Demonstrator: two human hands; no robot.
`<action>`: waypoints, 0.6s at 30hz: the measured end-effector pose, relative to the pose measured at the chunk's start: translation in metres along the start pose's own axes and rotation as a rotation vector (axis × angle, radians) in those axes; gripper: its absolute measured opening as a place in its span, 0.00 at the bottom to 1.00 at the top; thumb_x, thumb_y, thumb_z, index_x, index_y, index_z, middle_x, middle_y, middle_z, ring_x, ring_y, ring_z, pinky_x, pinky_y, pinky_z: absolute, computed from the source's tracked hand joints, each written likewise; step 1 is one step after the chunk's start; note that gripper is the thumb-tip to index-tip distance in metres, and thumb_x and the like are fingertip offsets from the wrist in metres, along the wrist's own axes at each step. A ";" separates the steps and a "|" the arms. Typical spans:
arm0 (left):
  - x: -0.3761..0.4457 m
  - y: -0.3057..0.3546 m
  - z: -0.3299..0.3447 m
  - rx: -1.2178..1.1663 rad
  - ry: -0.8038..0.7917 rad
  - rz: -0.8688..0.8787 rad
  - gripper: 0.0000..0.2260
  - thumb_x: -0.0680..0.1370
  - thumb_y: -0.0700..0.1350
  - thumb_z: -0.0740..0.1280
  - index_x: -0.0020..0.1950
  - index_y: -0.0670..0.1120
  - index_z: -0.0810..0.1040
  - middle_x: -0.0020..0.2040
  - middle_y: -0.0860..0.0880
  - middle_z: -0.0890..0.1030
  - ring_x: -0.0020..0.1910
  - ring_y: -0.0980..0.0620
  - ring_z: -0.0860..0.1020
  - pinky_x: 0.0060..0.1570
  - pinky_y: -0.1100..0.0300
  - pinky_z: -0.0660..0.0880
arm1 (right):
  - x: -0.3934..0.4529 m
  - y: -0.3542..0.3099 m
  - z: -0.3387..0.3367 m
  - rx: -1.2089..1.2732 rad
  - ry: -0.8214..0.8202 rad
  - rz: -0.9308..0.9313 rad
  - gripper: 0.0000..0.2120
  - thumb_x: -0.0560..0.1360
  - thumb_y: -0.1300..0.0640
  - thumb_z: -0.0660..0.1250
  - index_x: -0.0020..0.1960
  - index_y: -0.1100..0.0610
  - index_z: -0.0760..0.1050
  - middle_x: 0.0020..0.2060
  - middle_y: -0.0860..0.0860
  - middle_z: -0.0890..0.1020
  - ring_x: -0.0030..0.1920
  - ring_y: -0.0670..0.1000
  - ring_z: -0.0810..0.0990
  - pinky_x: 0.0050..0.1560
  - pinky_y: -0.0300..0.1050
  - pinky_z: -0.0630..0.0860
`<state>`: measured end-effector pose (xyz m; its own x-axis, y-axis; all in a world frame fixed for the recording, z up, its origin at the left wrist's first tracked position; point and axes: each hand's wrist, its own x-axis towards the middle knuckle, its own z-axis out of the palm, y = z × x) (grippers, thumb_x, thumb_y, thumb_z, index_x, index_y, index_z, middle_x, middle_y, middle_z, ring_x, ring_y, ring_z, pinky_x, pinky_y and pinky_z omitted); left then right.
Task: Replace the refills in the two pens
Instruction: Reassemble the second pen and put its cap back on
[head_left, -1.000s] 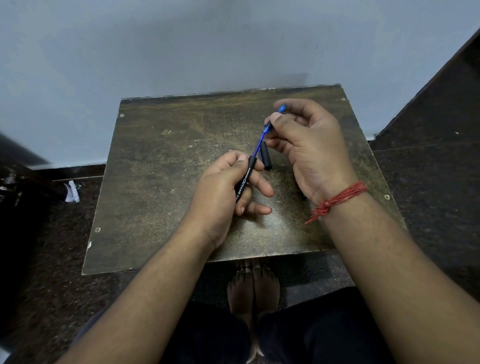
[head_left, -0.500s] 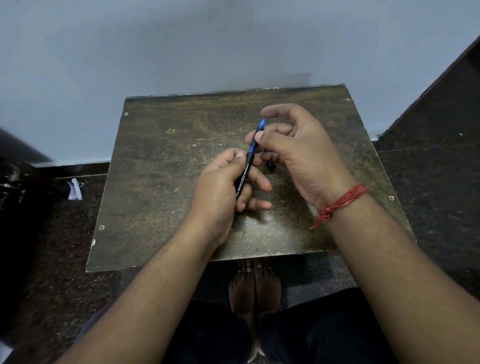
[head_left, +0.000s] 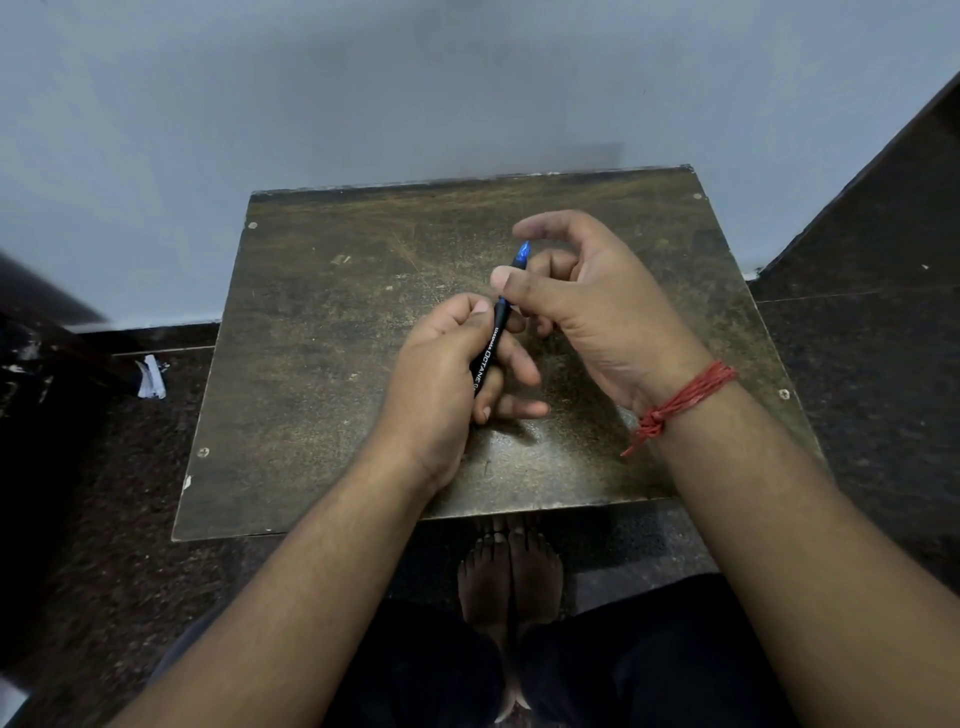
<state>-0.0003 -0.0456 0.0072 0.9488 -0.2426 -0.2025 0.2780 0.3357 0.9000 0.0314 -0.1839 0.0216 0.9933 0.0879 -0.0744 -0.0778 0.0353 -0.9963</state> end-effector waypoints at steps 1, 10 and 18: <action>0.000 0.000 0.000 -0.004 -0.001 -0.001 0.12 0.85 0.44 0.55 0.50 0.40 0.74 0.30 0.44 0.80 0.18 0.57 0.62 0.28 0.55 0.80 | 0.000 0.000 0.000 -0.018 -0.007 0.000 0.22 0.71 0.54 0.75 0.61 0.55 0.72 0.32 0.47 0.80 0.35 0.46 0.80 0.40 0.42 0.73; 0.000 0.002 -0.001 -0.053 -0.035 -0.010 0.11 0.84 0.43 0.55 0.49 0.41 0.75 0.30 0.44 0.79 0.18 0.57 0.63 0.27 0.55 0.79 | 0.001 -0.002 -0.014 0.266 0.031 0.018 0.17 0.77 0.65 0.69 0.65 0.62 0.70 0.53 0.62 0.85 0.52 0.57 0.85 0.51 0.49 0.81; -0.001 0.002 0.002 -0.050 -0.021 -0.023 0.11 0.85 0.43 0.55 0.50 0.40 0.74 0.30 0.44 0.79 0.18 0.57 0.62 0.27 0.55 0.80 | 0.000 -0.002 -0.004 0.242 -0.041 0.028 0.17 0.76 0.66 0.70 0.63 0.61 0.72 0.39 0.57 0.82 0.39 0.55 0.81 0.42 0.44 0.78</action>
<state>-0.0009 -0.0466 0.0103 0.9387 -0.2697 -0.2146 0.3076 0.3749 0.8745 0.0315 -0.1878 0.0233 0.9866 0.1326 -0.0950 -0.1281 0.2695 -0.9544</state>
